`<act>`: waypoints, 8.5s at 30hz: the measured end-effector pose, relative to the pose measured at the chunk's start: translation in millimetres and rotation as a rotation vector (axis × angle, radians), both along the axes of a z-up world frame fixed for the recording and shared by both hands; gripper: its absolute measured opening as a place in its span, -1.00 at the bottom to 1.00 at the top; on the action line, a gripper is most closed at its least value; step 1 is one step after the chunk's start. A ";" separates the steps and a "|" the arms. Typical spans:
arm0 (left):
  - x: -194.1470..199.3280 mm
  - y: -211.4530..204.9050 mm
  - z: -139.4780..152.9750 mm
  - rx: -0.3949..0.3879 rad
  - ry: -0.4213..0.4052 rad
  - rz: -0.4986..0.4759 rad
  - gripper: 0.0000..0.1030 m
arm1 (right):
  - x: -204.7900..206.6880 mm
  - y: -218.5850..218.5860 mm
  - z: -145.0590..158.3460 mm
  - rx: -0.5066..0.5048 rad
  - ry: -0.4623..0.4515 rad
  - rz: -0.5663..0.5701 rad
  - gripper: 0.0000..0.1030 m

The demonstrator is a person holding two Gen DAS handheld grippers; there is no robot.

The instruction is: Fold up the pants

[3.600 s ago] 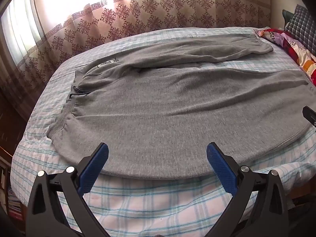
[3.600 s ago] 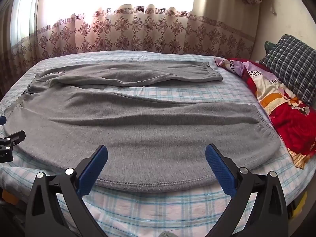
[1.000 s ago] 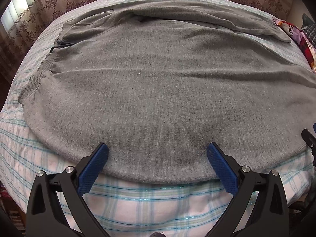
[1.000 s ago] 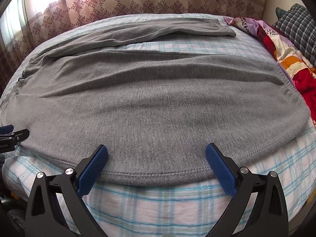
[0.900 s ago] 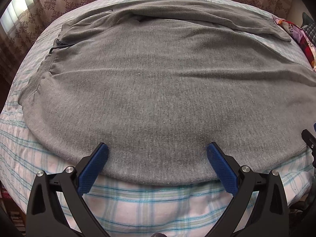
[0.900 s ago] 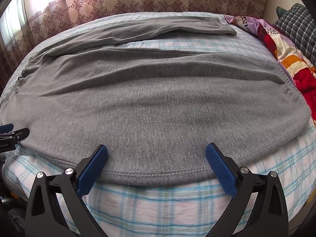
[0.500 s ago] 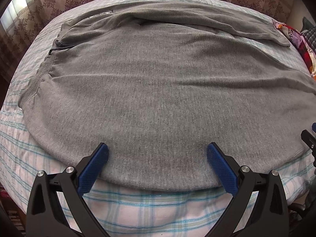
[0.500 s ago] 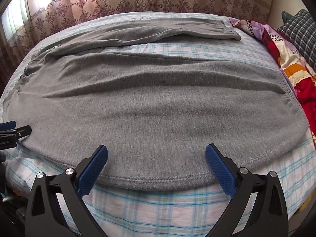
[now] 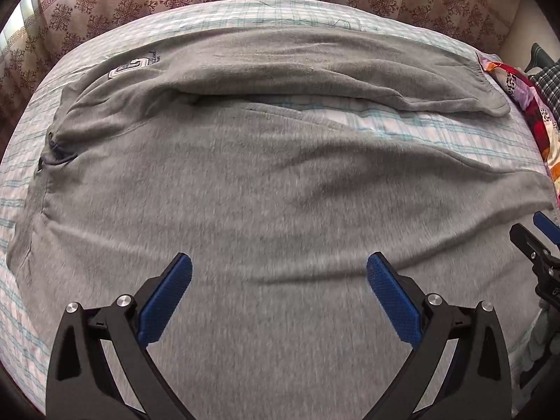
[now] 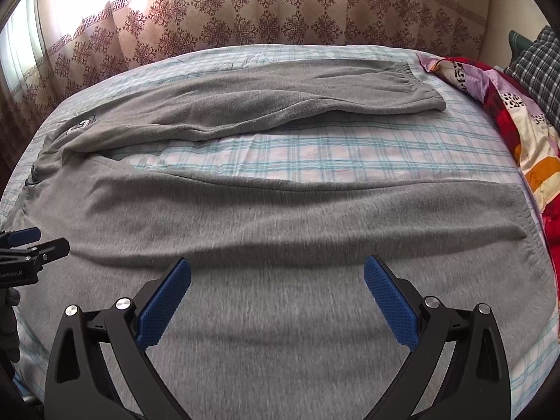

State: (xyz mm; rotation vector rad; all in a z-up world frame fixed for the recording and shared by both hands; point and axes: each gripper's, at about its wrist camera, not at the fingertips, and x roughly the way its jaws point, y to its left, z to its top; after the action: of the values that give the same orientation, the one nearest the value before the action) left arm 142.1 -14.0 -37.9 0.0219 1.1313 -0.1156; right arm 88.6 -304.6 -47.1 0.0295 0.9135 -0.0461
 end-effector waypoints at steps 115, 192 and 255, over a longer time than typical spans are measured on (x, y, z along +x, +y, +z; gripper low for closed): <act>190.7 173.8 40.6 -0.059 0.000 0.482 0.80 | 57.1 -58.6 19.0 -0.007 0.008 -0.091 0.90; 114.5 179.2 -20.5 -0.589 0.019 0.617 -1.00 | 99.5 -56.5 3.1 0.079 -0.026 -0.124 0.90; 340.2 208.8 -10.8 -0.166 0.018 0.170 0.63 | 275.4 -173.7 26.9 0.154 -0.070 -0.324 0.90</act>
State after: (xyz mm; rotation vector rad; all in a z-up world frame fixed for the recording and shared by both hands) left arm 482.3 194.8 -48.8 -0.2230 1.1333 -0.0583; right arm 364.0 -478.3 -20.2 0.3204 0.8339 -0.2737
